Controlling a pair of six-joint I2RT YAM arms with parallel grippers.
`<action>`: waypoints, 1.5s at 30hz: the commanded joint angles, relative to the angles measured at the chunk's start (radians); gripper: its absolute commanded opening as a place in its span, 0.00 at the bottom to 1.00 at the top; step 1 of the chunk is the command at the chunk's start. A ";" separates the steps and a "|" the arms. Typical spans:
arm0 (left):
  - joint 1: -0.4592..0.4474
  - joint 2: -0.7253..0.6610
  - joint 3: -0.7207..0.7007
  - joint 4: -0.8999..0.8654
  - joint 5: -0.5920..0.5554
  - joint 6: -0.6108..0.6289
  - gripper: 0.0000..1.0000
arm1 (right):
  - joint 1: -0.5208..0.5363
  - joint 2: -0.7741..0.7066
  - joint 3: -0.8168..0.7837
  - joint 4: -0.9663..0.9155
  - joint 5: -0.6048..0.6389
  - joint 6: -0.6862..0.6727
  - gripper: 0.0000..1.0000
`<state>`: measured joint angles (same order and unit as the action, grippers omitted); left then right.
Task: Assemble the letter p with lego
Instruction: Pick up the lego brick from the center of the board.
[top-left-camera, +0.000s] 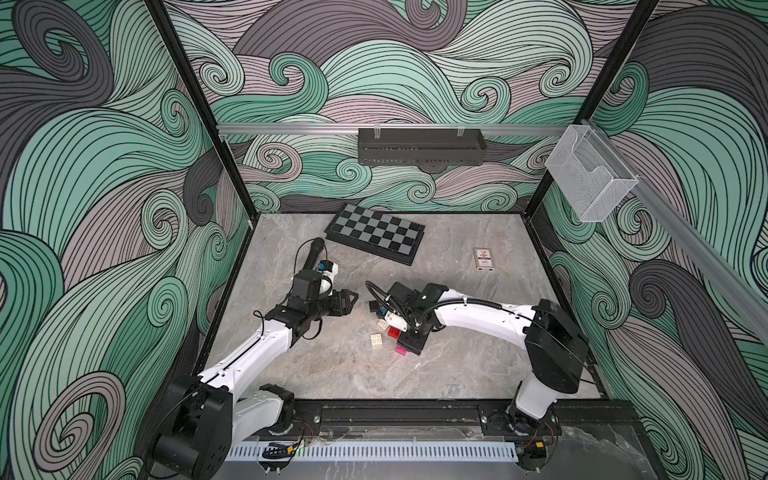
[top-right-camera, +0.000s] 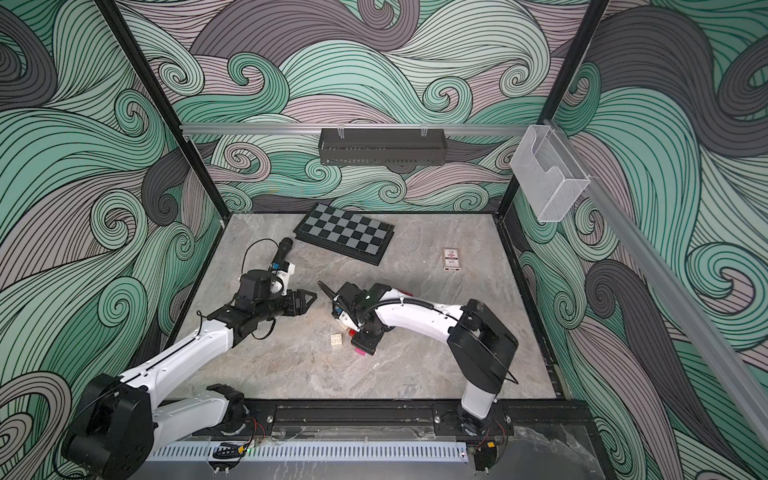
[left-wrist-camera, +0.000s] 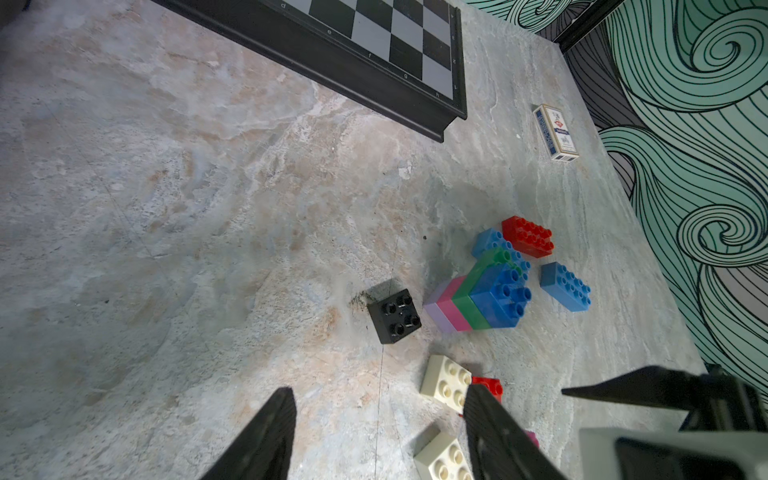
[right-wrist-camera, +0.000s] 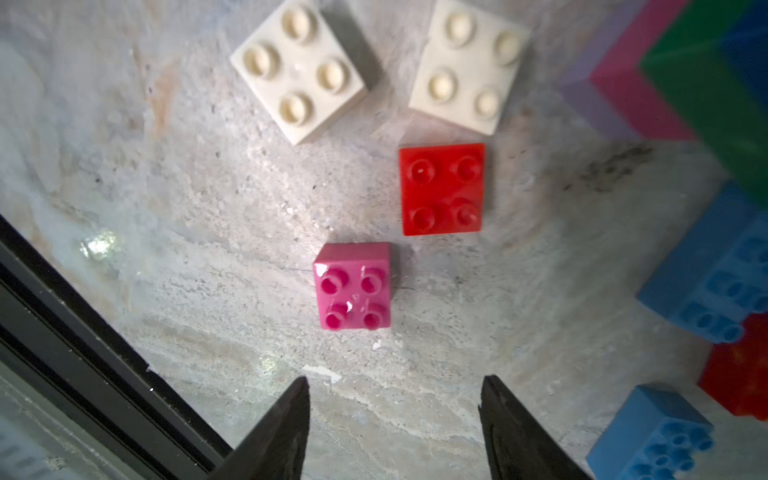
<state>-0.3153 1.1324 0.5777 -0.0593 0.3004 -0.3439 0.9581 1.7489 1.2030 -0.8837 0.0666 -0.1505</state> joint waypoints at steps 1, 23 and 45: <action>0.001 -0.008 -0.003 0.013 0.006 0.012 0.65 | 0.026 0.025 0.000 -0.006 -0.048 -0.001 0.64; -0.001 0.002 -0.001 0.013 -0.002 0.016 0.65 | 0.054 0.129 0.049 0.060 -0.010 0.004 0.58; 0.000 0.009 -0.001 0.017 -0.001 0.015 0.65 | 0.044 0.156 0.063 0.073 0.004 0.008 0.46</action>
<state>-0.3153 1.1355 0.5777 -0.0555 0.2996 -0.3431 1.0046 1.9057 1.2499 -0.8101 0.0666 -0.1471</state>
